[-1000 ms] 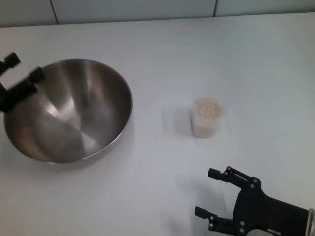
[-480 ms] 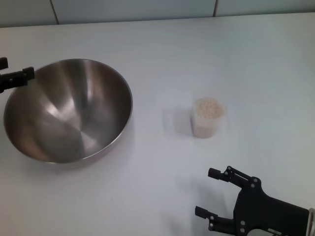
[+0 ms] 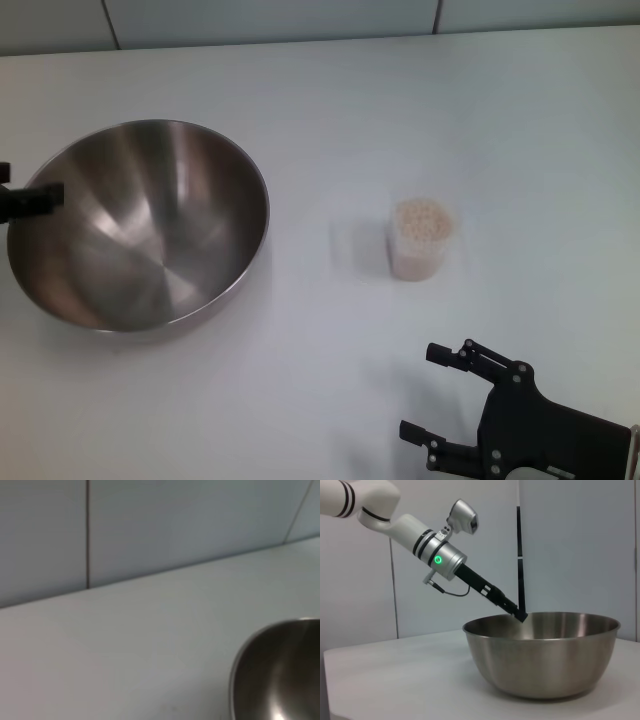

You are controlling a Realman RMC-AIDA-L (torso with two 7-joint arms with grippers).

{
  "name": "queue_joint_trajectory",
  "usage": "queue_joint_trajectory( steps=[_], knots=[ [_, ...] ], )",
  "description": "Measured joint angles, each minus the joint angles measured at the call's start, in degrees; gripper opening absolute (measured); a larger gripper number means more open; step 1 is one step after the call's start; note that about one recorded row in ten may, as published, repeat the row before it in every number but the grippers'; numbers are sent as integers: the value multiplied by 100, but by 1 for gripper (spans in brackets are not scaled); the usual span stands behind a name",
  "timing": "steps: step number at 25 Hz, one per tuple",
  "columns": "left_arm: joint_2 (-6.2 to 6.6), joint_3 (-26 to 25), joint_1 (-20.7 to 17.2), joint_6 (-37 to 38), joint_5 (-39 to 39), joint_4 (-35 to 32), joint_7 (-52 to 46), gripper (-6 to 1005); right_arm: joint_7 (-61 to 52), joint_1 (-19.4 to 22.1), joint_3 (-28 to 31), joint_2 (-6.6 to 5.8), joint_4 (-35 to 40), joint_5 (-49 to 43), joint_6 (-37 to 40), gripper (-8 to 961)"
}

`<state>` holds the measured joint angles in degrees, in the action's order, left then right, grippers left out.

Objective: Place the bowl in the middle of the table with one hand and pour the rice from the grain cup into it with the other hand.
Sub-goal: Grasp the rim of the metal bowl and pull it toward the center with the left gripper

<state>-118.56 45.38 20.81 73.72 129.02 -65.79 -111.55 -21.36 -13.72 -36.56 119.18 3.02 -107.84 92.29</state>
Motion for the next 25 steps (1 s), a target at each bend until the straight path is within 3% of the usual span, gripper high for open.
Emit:
queue_joint_trajectory(
  steps=[20,25],
  knots=[
    [40,235,287,317,168,280,-99,832,12,9,14,0,22,0,0,833],
    [25,228,438,335,429,389,-150,598,12,10,9,0,24,0,-1,833]
  ],
)
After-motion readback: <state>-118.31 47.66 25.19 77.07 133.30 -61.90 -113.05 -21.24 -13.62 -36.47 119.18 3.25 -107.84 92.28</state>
